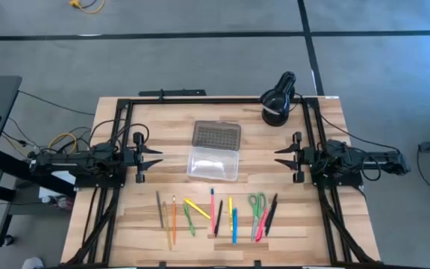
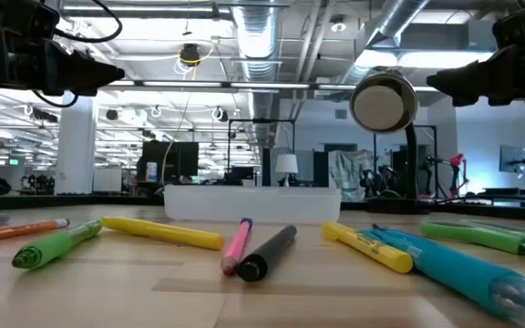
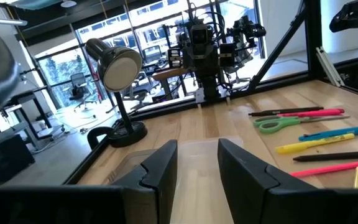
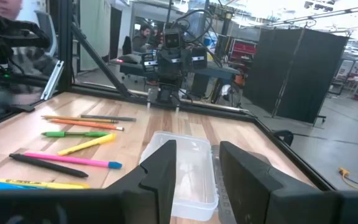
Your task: Pick & place school supplies into a supply box
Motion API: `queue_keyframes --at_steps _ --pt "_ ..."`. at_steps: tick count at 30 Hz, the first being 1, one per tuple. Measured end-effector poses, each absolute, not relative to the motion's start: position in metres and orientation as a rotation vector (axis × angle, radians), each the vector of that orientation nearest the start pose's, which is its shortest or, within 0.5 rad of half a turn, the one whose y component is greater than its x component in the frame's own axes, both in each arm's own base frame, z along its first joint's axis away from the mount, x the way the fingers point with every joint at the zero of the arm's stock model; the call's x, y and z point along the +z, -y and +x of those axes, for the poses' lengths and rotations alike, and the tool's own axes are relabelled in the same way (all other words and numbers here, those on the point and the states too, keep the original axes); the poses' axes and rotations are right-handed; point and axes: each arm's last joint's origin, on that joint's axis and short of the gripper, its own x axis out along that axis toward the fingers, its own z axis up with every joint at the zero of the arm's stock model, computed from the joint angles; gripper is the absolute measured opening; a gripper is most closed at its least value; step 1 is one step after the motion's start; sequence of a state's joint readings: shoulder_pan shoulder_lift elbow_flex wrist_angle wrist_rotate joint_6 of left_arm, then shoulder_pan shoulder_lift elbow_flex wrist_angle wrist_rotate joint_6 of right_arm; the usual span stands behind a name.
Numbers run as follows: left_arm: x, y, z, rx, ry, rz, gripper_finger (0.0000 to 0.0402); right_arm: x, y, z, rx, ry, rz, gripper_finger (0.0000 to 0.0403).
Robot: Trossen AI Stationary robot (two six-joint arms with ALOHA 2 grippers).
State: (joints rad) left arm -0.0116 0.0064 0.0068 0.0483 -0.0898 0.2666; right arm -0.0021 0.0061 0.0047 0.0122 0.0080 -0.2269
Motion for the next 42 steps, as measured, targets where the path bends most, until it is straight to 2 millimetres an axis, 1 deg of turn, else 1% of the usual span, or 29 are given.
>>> queue_keyframes --at_steps 33,38,42 --pt "0.1701 -0.0015 0.0974 0.084 0.038 0.268 0.0112 0.1658 0.0004 0.0978 -0.011 0.009 -0.227 0.012" --pt "0.1702 -0.0015 0.0974 0.083 0.042 0.211 0.0112 0.1658 0.0004 0.0978 -0.011 0.01 -0.227 0.012" --pt "0.1719 -0.0015 0.0973 0.085 0.059 0.205 0.0112 0.1659 0.0004 0.0978 -0.011 0.01 -0.227 0.012"
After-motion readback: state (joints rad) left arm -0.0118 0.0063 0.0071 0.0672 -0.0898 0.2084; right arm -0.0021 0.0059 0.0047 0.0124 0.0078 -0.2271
